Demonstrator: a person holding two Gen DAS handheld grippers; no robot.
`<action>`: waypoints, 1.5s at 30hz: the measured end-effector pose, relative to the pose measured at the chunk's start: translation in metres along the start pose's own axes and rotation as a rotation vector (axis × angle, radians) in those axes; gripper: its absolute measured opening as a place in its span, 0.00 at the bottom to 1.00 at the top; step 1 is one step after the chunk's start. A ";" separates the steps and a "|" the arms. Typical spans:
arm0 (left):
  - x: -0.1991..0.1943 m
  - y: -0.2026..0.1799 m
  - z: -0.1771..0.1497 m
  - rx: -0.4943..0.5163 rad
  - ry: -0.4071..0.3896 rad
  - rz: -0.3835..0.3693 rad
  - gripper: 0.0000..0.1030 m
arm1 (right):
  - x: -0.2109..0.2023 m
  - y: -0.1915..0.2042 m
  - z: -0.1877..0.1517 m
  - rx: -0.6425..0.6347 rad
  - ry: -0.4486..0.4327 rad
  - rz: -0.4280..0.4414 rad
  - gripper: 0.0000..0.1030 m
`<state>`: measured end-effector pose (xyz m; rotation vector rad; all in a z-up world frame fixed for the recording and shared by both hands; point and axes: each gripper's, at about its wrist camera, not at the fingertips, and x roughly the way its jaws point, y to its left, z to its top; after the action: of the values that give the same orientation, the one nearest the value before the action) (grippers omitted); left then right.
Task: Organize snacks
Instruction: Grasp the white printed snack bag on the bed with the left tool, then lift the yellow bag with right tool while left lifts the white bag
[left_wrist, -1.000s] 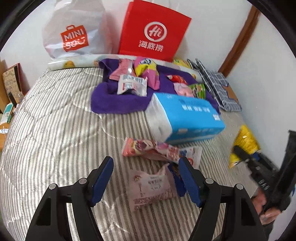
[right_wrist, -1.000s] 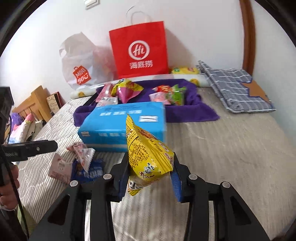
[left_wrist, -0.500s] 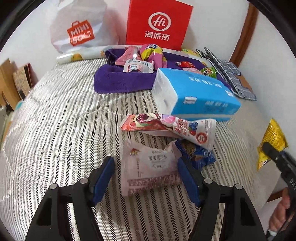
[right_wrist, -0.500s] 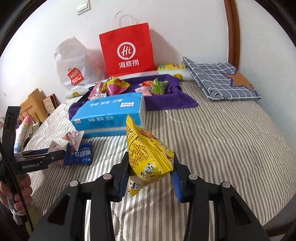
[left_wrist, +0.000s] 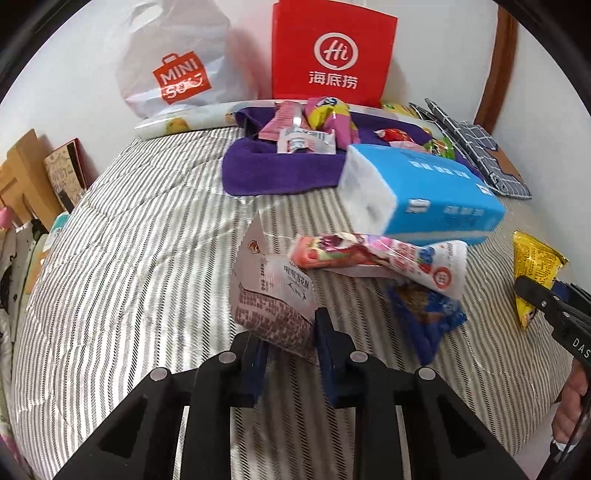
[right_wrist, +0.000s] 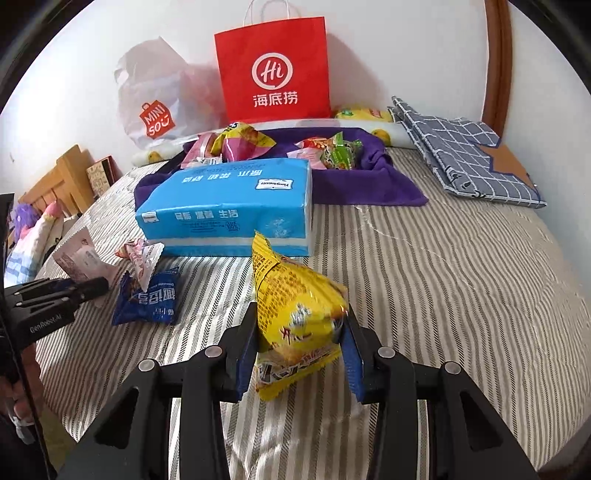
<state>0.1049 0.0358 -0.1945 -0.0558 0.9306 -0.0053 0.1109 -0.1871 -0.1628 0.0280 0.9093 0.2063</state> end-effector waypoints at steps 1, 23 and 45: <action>0.001 0.003 0.001 -0.008 -0.003 -0.001 0.24 | 0.001 -0.001 0.000 0.002 -0.002 0.005 0.43; 0.015 0.009 0.014 -0.016 -0.027 0.049 0.29 | 0.029 -0.020 0.016 0.059 0.047 0.096 0.52; 0.016 0.012 0.013 -0.024 -0.048 0.035 0.25 | 0.034 -0.012 0.012 -0.003 0.033 0.006 0.47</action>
<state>0.1250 0.0478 -0.1997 -0.0621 0.8834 0.0395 0.1429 -0.1914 -0.1831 0.0243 0.9419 0.2139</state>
